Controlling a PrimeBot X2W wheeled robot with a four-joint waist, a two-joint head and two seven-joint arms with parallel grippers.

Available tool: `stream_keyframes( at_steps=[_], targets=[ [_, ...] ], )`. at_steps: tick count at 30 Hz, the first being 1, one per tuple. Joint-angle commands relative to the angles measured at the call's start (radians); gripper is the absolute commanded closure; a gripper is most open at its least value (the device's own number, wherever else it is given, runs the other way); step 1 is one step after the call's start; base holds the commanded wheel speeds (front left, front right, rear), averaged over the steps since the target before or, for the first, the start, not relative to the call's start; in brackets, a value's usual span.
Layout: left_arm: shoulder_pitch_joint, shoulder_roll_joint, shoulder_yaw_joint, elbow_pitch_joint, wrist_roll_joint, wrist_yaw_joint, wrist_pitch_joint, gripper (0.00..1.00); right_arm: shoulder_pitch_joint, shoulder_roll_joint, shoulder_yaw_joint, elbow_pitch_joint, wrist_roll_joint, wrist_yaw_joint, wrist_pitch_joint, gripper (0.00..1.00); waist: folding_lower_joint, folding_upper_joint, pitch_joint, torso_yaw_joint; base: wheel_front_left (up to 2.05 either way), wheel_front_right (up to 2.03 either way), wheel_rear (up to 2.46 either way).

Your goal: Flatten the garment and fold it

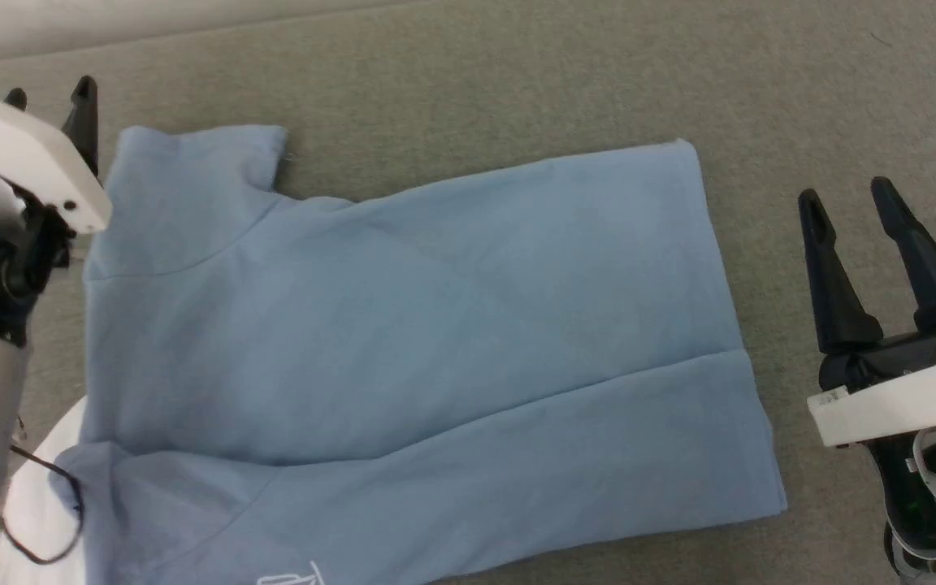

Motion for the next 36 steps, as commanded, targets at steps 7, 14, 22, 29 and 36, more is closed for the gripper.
stream_keyframes(
  at_steps=[7, 14, 22, 29, 36],
  targets=[
    [-0.149, 0.037, -0.095, 0.131, 0.011, -0.088, 0.218, 0.0, -0.032, 0.006, 0.03, 0.051, 0.032, -0.001, -0.023, 0.0, -0.0005, 0.0, 0.104, -0.12, 0.0, 0.0, 0.0],
    [-0.174, 0.084, -0.172, 0.235, 0.026, -0.088, 0.463, 0.0, -0.04, -0.001, 0.048, 0.086, 0.056, -0.001, -0.035, 0.0, -0.0005, 0.0, 0.128, -0.156, 0.0, 0.0, 0.0],
    [-0.108, 0.09, -0.238, 0.225, -0.03, -0.083, 0.767, 1.0, -0.061, -0.023, 0.049, 0.105, 0.089, -0.001, -0.028, 0.0, -0.0005, 0.0, 0.135, -0.151, 0.0, 0.0, 0.0],
    [-0.107, 0.093, -0.231, 0.149, -0.02, -0.072, 0.715, 1.0, -0.174, -0.083, 0.075, 0.165, 0.147, -0.001, 0.008, 0.0, -0.0005, 0.0, 0.124, -0.116, 0.0, 0.0, 0.0],
    [-0.18, 0.074, -0.232, 0.077, 0.032, -0.106, 0.571, 1.0, -0.403, -0.183, 0.197, 0.439, 0.272, -0.001, 0.201, 0.0, -0.0005, 0.0, 0.104, -0.035, 0.0, 0.0, 0.0]
  ],
)
